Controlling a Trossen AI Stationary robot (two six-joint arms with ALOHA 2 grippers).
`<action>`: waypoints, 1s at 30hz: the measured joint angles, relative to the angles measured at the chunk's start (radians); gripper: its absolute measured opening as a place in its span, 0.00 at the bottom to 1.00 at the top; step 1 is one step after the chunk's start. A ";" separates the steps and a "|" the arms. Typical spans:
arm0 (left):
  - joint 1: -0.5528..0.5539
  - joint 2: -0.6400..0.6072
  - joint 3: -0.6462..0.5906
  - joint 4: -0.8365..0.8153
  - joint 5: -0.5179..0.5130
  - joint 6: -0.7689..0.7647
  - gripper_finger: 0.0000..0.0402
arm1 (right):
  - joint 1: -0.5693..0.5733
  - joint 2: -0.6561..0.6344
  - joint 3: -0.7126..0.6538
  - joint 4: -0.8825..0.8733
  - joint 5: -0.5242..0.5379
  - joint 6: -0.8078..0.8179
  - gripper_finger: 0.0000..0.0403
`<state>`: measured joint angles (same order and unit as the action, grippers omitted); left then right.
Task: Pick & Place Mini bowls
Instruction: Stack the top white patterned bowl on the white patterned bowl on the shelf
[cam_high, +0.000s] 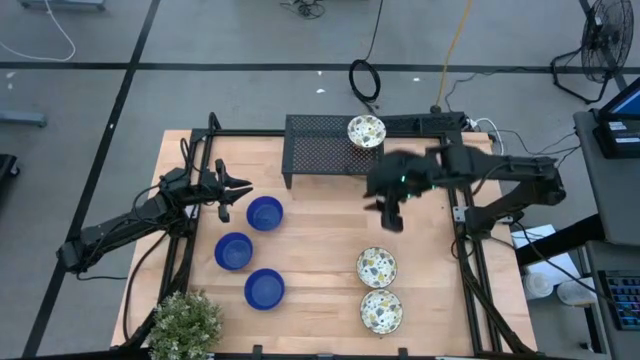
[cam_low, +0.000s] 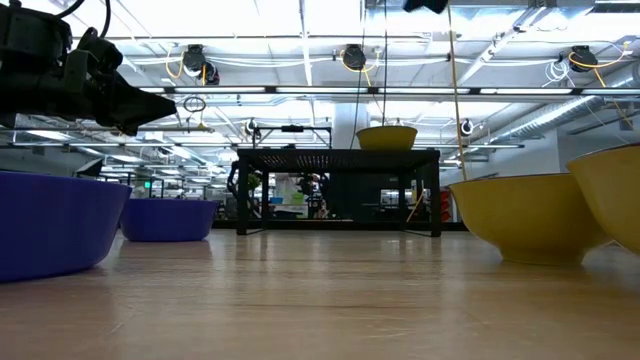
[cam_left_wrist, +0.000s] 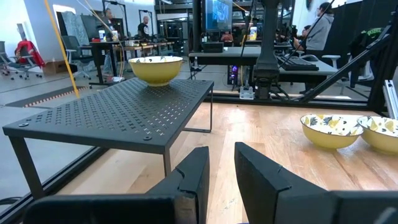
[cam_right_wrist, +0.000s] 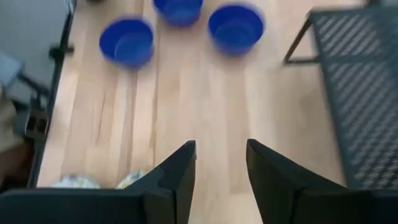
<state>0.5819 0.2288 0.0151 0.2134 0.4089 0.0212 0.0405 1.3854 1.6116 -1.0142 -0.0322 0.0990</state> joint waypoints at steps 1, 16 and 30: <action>0.000 0.000 0.000 0.000 0.000 0.000 0.20 | 0.022 -0.001 -0.025 0.000 0.008 0.010 0.34; 0.000 0.000 0.000 0.000 0.000 0.000 0.20 | 0.160 -0.001 -0.464 0.026 0.062 0.242 0.49; 0.000 0.000 0.000 0.000 0.000 0.000 0.20 | 0.163 0.000 -0.631 0.299 0.056 0.265 0.49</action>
<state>0.5816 0.2290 0.0151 0.2134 0.4088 0.0215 0.2032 1.3853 0.9805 -0.7153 0.0239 0.3641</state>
